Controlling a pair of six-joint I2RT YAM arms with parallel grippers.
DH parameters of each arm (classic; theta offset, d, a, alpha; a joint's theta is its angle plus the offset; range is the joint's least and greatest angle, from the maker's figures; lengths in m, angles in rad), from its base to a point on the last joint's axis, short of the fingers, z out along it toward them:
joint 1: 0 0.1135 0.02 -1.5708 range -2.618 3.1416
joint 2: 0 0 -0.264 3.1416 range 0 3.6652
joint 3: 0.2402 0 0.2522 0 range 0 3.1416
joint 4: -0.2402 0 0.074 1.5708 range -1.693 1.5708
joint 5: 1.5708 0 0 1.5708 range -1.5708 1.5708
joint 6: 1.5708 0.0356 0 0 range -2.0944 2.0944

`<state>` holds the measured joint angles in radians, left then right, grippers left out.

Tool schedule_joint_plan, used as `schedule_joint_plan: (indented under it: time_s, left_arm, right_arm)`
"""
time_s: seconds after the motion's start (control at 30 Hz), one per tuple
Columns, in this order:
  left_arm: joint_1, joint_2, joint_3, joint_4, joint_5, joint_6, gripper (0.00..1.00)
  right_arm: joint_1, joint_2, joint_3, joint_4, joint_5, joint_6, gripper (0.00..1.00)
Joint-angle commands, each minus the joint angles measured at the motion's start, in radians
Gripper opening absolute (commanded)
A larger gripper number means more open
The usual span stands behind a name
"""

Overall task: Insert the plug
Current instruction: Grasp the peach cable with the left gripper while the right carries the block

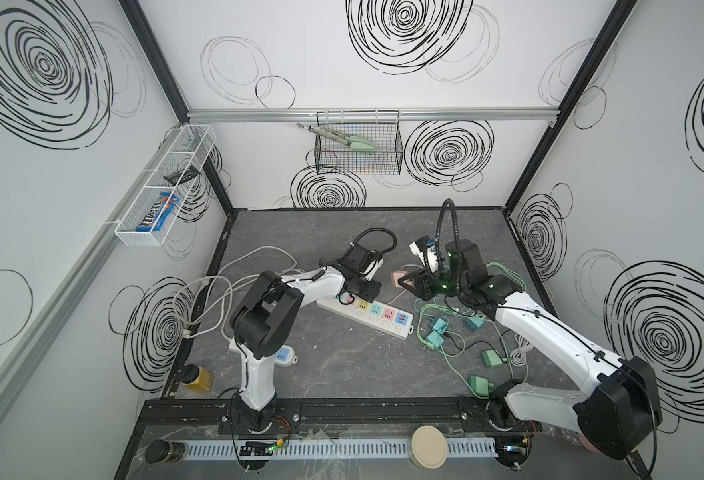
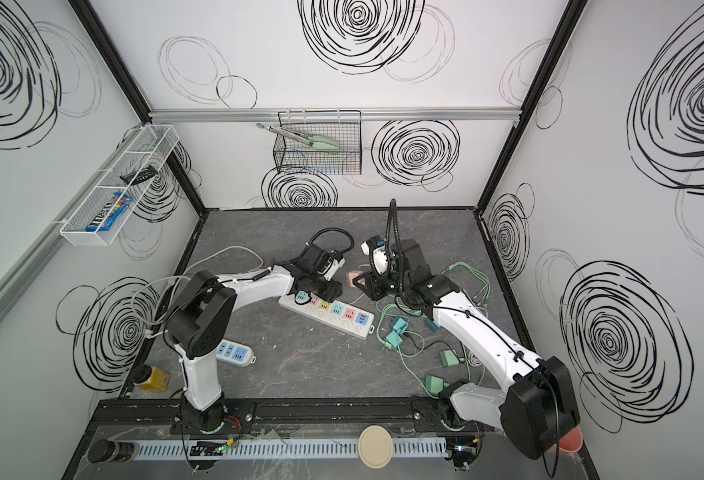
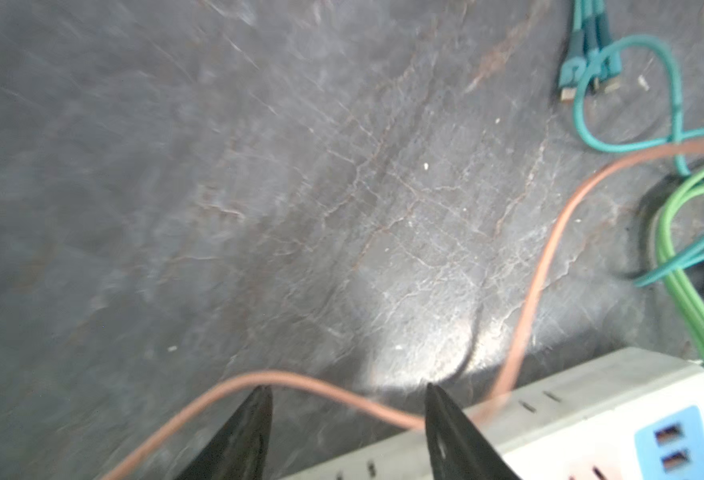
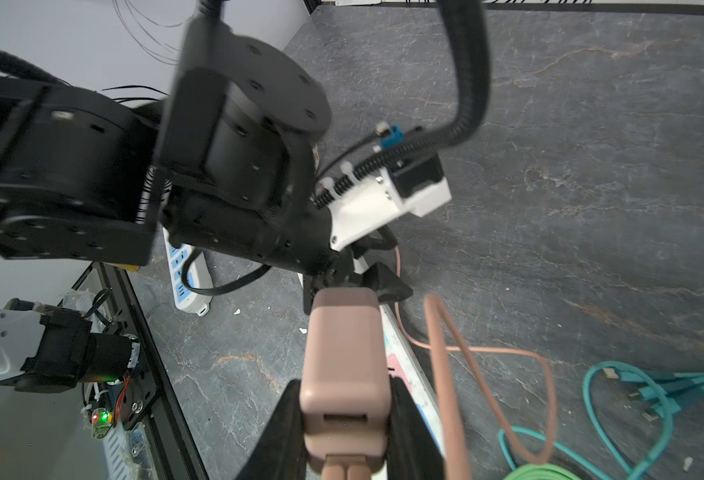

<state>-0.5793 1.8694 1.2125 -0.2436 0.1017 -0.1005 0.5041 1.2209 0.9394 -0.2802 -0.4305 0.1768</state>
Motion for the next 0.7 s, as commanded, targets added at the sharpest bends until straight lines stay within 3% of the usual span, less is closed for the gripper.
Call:
schedule_joint_plan:
  time_s: [0.0, 0.07, 0.23, 0.5, 0.67]
  left_arm:
    - [0.057, -0.108, -0.03, -0.014, -0.152, -0.076, 0.68]
    - [0.085, -0.141, -0.067, -0.027, -0.236, -0.104, 0.69]
    - [0.153, -0.197, -0.15, -0.009, -0.283, -0.136, 0.74]
    - [0.157, -0.113, -0.123, -0.041, -0.344, -0.096, 0.75]
    - [0.169, -0.068, -0.095, -0.028, -0.352, -0.09, 0.66]
  right_arm:
    - [0.003, -0.023, -0.008, 0.009, 0.019, -0.02, 0.0]
    - [0.004, -0.019, -0.008, 0.017, 0.019, -0.019, 0.0]
    - [0.004, -0.003, -0.004, 0.028, 0.012, -0.02, 0.0]
    - [0.008, 0.009, 0.0, 0.028, 0.008, -0.024, 0.0]
    - [0.011, 0.014, 0.001, 0.031, 0.005, -0.022, 0.0]
